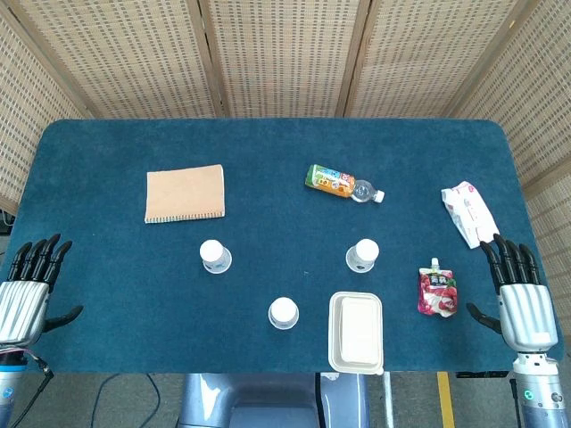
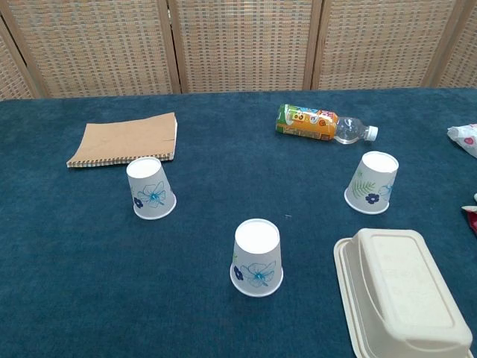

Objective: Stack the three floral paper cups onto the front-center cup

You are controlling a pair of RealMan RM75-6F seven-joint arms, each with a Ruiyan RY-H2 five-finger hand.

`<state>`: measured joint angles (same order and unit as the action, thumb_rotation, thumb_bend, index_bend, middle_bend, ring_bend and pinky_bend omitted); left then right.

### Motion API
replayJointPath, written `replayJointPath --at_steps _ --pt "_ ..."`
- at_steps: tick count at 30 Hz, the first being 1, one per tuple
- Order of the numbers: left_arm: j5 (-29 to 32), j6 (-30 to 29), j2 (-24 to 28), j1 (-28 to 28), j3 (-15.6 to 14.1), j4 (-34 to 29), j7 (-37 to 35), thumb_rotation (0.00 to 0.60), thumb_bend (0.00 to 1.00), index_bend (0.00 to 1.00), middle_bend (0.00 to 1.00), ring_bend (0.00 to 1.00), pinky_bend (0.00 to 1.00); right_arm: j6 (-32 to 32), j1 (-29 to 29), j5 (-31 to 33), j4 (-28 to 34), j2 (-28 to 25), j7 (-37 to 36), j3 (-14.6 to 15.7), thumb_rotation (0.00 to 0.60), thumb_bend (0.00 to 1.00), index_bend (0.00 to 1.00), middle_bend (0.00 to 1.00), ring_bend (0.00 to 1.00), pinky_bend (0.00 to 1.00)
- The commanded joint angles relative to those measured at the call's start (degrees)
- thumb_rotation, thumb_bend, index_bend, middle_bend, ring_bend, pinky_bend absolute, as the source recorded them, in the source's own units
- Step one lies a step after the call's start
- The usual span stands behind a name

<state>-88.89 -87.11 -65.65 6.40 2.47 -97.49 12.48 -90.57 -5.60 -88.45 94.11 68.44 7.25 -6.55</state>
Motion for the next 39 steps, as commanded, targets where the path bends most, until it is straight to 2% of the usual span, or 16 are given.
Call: replayJointPath --at_steps 1,34,39 --pt "-0.01 -0.02 0.00 -0.03 -0.04 -0.08 0.13 0.600 0.09 0.00 0.00 0.00 0.00 -0.10 0.09 -0.05 -0.07 -0.10 -0.30 -0.02 0.600 0.08 0.05 0.00 0.00 0.00" --pt "-0.19 1.71 0.17 0.68 -0.44 -1.01 0.90 0.600 0.09 0.00 0.00 0.00 0.00 0.40 0.08 -0.72 0.69 -0.74 -0.09 0.42 0.600 0.08 0.05 0.00 0.00 0.00" --pt "0.30 3.06 -0.04 1.95 0.42 -1.23 0.84 0.600 0.10 0.00 0.00 0.00 0.00 0.82 -0.05 -0.19 0.43 -0.50 0.02 0.29 0.600 0.08 0.05 0.00 0.00 0.00"
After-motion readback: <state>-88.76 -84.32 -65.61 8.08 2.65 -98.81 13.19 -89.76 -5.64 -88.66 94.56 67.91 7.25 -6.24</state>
